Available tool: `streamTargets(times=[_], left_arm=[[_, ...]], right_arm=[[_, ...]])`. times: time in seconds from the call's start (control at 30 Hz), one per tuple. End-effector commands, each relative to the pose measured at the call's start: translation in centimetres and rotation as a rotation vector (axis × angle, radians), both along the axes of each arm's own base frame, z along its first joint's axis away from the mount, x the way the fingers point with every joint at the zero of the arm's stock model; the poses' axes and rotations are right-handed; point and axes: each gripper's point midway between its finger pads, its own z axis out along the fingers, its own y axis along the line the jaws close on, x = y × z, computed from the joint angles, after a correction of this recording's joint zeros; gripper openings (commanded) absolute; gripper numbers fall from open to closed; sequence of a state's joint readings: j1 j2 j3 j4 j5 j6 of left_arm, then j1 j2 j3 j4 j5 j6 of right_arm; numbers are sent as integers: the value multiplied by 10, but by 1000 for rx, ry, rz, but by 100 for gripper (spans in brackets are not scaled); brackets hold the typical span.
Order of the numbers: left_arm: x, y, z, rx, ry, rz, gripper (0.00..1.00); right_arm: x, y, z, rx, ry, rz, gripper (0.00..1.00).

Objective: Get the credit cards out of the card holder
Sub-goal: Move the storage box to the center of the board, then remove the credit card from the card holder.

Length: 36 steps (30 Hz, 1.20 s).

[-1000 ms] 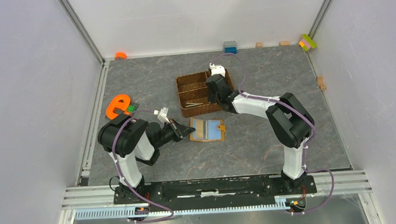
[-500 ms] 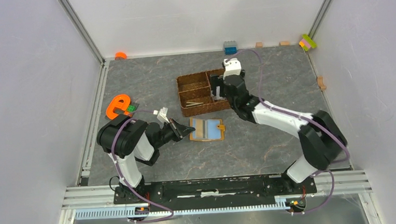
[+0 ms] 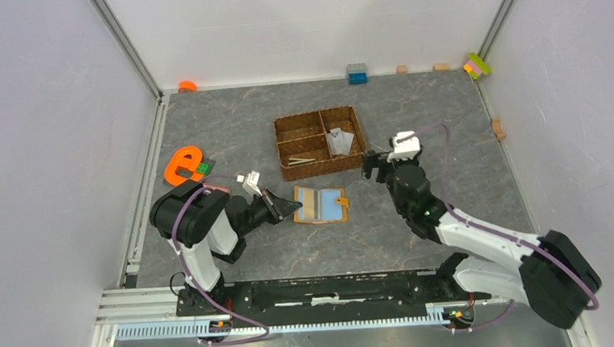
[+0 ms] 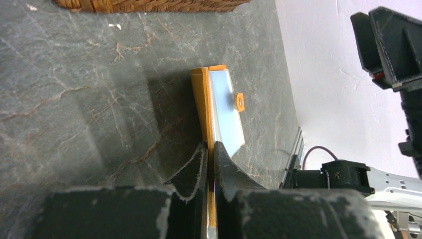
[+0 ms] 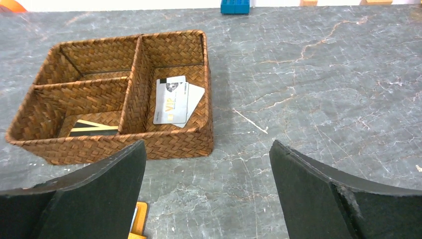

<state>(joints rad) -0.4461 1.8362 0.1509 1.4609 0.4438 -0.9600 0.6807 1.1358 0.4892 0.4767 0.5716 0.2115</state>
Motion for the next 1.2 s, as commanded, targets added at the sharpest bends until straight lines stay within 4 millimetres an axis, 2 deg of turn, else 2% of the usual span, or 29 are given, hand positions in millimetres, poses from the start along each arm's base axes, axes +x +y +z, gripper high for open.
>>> streamTargets(times=[0.0,0.07,0.3,0.4,0.57,0.7,0.8,0.9,1.0,1.17], left_arm=[[0,3,18,-7,-111,12,2],[-2,4,18,-4,-115,9,2],[-6,3,16,-4,-104,2,2],[-7,2,15,-3,-101,3,2],[-7,2,14,-5,-90,5,2],[-6,-1,15,-13,-89,-1,2],[-6,-2,17,-19,-92,-6,2],[-5,-5,20,-24,-104,-16,2],[-3,-9,25,-35,-120,-38,2],[-1,-13,33,-43,-156,-53,2]], right_arm=[[-16,3,37,186,-161,63,98],[-20,6,28,199,-108,79,98],[-34,42,0,200,-23,282,98],[-48,62,-8,193,-9,405,98],[-76,80,-25,221,12,550,96],[-93,100,-43,235,63,655,79],[-99,117,-57,253,143,715,61],[-104,136,-67,292,208,766,55],[-106,157,-76,311,271,826,39],[-97,172,-84,304,328,829,34]])
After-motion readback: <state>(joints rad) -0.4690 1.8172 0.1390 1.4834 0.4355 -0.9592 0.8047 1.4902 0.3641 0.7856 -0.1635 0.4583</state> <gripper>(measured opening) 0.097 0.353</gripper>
